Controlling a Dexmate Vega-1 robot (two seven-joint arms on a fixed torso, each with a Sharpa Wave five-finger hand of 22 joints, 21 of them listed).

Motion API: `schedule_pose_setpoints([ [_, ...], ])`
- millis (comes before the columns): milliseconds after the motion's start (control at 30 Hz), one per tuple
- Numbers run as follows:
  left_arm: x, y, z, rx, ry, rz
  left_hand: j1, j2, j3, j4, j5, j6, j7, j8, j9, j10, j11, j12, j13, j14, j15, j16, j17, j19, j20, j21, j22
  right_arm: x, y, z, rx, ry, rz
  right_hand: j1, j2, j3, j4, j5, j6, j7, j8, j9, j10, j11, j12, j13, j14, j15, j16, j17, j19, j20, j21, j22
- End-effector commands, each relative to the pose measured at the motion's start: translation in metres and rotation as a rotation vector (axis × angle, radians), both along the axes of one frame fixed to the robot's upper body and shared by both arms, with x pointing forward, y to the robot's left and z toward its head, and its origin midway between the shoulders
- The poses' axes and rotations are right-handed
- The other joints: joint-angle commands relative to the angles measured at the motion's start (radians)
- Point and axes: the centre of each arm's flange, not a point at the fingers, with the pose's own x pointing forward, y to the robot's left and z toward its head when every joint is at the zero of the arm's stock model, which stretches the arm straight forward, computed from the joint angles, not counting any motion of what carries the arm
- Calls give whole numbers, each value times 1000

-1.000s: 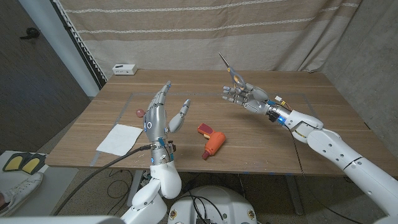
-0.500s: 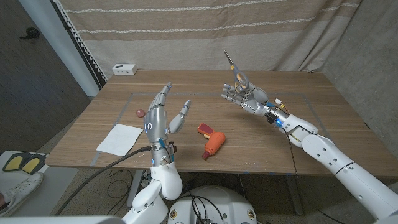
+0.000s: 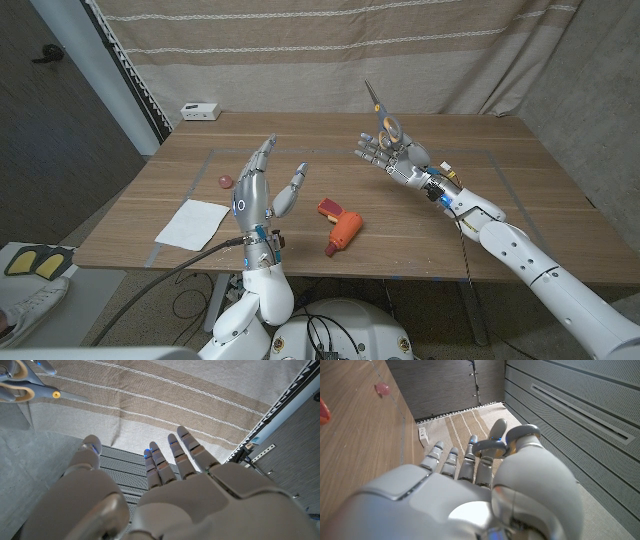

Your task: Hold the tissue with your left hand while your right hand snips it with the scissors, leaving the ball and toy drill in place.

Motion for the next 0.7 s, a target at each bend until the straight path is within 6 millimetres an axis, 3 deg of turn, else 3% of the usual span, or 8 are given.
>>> schedule_pose_setpoints([
  [33,-2,-1,-1,-1,3,-1,9,3,-6,1,10,8,-1,5,1,12,0,4,-1,6,-168,7,1,1,-81,-2,2,3,4,-5,67,-5,21,2,-21,-11,-6,17,26,-8,-4,-20,-10,-5,-7,0,0,-4,1,1,3,7,4,2],
  [333,-2,-3,-1,-2,4,-2,10,4,-7,1,10,15,-3,7,1,15,0,5,-1,8,-168,7,1,2,-81,-3,2,2,5,-4,94,-26,30,14,-27,-22,-19,65,-21,-15,-54,-86,-31,-8,-12,-4,-12,0,-2,0,-8,11,-2,1],
  [700,0,-3,-4,-4,14,-13,10,4,-7,2,10,25,-6,10,0,21,-2,7,-1,10,-168,8,1,2,-82,-4,2,2,7,-8,137,-37,41,31,-16,-21,-30,97,26,-18,-71,-140,-49,-17,-13,-6,-30,-1,-7,-2,-20,9,-6,1],
])
